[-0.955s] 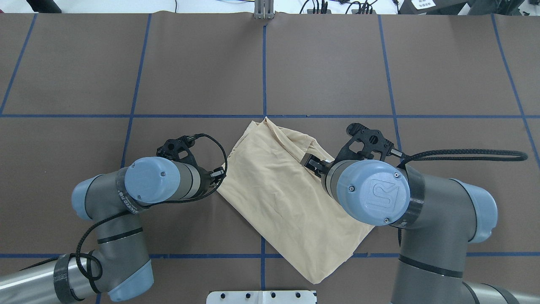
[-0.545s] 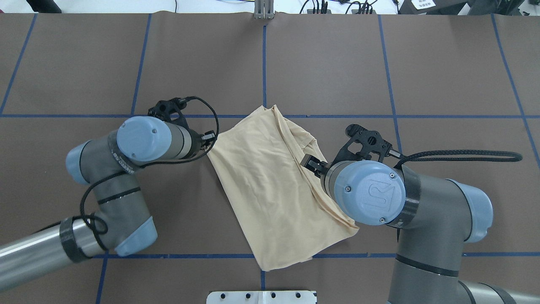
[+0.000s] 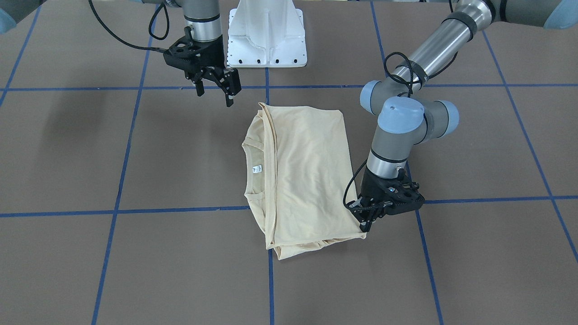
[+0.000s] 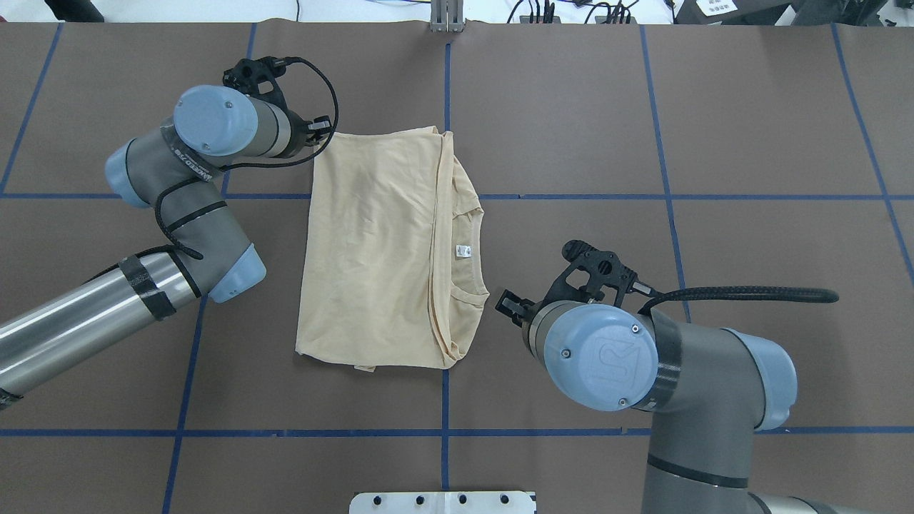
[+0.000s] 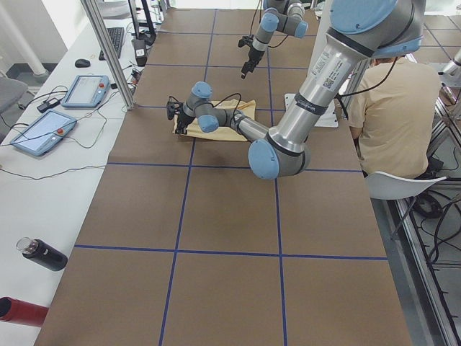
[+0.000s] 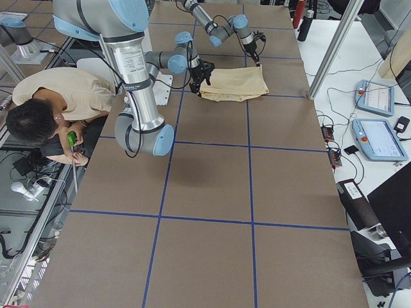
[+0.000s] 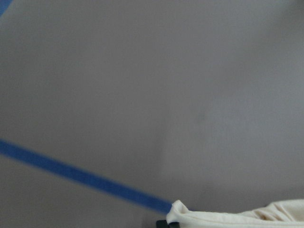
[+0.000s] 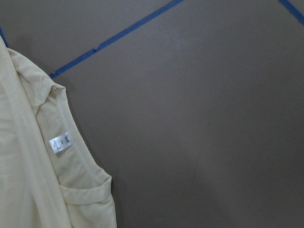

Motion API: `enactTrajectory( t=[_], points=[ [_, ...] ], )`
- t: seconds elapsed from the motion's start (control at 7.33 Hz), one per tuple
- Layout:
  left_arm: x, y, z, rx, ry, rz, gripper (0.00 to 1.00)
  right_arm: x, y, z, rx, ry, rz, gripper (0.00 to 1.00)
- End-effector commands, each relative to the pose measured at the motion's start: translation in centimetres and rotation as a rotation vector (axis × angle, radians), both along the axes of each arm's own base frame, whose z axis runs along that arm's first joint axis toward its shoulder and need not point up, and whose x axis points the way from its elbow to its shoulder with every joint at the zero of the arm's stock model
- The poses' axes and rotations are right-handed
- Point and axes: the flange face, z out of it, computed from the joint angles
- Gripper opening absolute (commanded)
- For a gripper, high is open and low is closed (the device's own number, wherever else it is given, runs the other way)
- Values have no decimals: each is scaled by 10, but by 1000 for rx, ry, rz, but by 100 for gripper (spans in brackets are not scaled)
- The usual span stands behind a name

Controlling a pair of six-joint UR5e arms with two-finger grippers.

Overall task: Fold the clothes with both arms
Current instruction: 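Rotate the bundle with both grippers to square it with the grid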

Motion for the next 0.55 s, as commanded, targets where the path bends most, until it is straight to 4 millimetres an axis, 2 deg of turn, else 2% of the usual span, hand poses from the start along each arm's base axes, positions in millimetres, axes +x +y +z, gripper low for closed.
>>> enactTrajectory(
  t=[0.0,0.14,0.41],
  points=[
    [-15,-11,-14,34,6,-2,39,-43,32,8,-128,-107,73,100],
    [-25,-8,-19,44,20,-1,39,-68,25,3,-201,-190,176,100],
    [-35,2,-32,35,17,0,39,-114,13,-16,-236,-208,258,100]
  ],
)
